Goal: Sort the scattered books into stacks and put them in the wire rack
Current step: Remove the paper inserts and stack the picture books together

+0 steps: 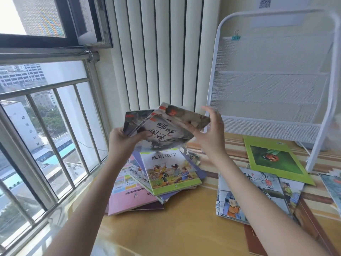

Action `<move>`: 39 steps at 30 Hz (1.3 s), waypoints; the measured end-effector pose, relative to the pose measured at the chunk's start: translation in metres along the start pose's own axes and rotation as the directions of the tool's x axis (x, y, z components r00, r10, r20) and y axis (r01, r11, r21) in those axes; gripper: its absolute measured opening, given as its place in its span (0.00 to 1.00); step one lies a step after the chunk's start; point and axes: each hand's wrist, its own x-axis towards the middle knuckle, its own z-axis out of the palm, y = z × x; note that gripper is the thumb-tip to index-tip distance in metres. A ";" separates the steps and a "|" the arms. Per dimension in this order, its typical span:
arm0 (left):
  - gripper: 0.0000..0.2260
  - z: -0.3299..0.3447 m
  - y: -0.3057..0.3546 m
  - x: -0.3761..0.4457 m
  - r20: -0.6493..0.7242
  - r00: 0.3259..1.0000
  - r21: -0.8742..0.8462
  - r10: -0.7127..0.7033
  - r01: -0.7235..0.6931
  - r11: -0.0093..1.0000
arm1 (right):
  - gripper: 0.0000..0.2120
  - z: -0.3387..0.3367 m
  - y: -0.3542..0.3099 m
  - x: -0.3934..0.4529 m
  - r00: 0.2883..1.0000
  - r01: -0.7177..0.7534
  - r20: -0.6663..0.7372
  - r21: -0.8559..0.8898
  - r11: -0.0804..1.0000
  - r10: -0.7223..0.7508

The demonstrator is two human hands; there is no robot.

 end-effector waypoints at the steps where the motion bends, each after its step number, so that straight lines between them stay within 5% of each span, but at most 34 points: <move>1: 0.08 -0.001 0.005 -0.003 -0.023 1.000 -0.052 -0.002 0.000 0.999 | 0.36 -0.002 -0.004 -0.001 0.991 -0.129 0.053 0.162 0.978 0.122; 3: 0.08 0.000 0.012 -0.008 -0.030 0.999 -0.159 -0.023 0.018 0.987 | 0.47 -0.003 -0.012 -0.006 0.926 -0.372 0.224 0.401 0.837 0.304; 5: 0.11 0.003 0.020 -0.013 0.007 1.000 -0.208 -0.027 0.028 0.978 | 0.56 -0.001 -0.019 -0.009 0.845 -0.533 0.337 0.455 0.714 0.416; 7: 0.14 0.007 0.024 -0.016 0.059 0.998 -0.216 -0.026 0.038 0.976 | 0.54 -0.005 -0.031 -0.007 0.804 -0.595 0.325 0.473 0.650 0.499; 12: 0.10 0.017 0.022 -0.029 0.238 0.971 -0.100 -0.022 0.047 0.994 | 0.37 -0.025 -0.036 -0.004 0.819 -0.569 0.302 0.541 0.619 0.488; 15: 0.07 0.025 0.015 -0.037 0.231 0.973 -0.091 -0.012 0.034 0.995 | 0.26 -0.028 -0.027 -0.011 0.820 -0.564 0.266 0.521 0.640 0.507; 19: 0.11 0.033 0.018 -0.041 0.287 0.956 -0.190 -0.059 0.117 0.975 | 0.35 -0.022 -0.026 -0.017 0.784 -0.616 0.303 0.477 0.626 0.541; 23: 0.12 0.048 0.018 -0.047 0.274 0.959 -0.267 -0.080 0.155 0.951 | 0.33 -0.009 -0.029 -0.023 0.784 -0.620 0.339 0.470 0.629 0.519; 26: 0.26 0.050 0.021 -0.045 0.227 0.960 -0.314 -0.163 0.230 0.921 | 0.45 -0.007 -0.026 -0.028 0.716 -0.695 0.393 0.469 0.544 0.576; 28: 0.29 0.051 0.028 -0.041 0.148 0.959 -0.317 -0.242 0.278 0.907 | 0.31 -0.010 -0.028 -0.029 0.694 -0.719 0.430 0.467 0.515 0.578; 30: 0.20 0.053 0.037 -0.036 0.084 0.958 -0.351 -0.274 0.286 0.892 | 0.19 -0.010 -0.030 -0.027 0.708 -0.701 0.383 0.482 0.525 0.593; 34: 0.11 0.059 0.045 -0.031 0.043 0.964 -0.363 -0.261 0.258 0.895 | 0.25 -0.007 -0.031 -0.025 0.752 -0.653 0.319 0.480 0.585 0.577; 36: 0.14 0.060 0.038 -0.028 -0.009 0.975 -0.317 -0.222 0.208 0.925 | 0.38 -0.005 -0.026 -0.031 0.743 -0.668 0.379 0.468 0.578 0.551; 37: 0.17 0.059 0.035 -0.028 -0.015 0.977 -0.285 -0.215 0.202 0.937 | 0.37 -0.006 -0.024 -0.036 0.746 -0.666 0.407 0.451 0.594 0.528; 39: 0.22 0.059 0.031 -0.031 0.027 0.977 -0.259 -0.213 0.212 0.942 | 0.17 -0.008 -0.015 -0.042 0.783 -0.619 0.384 0.420 0.663 0.489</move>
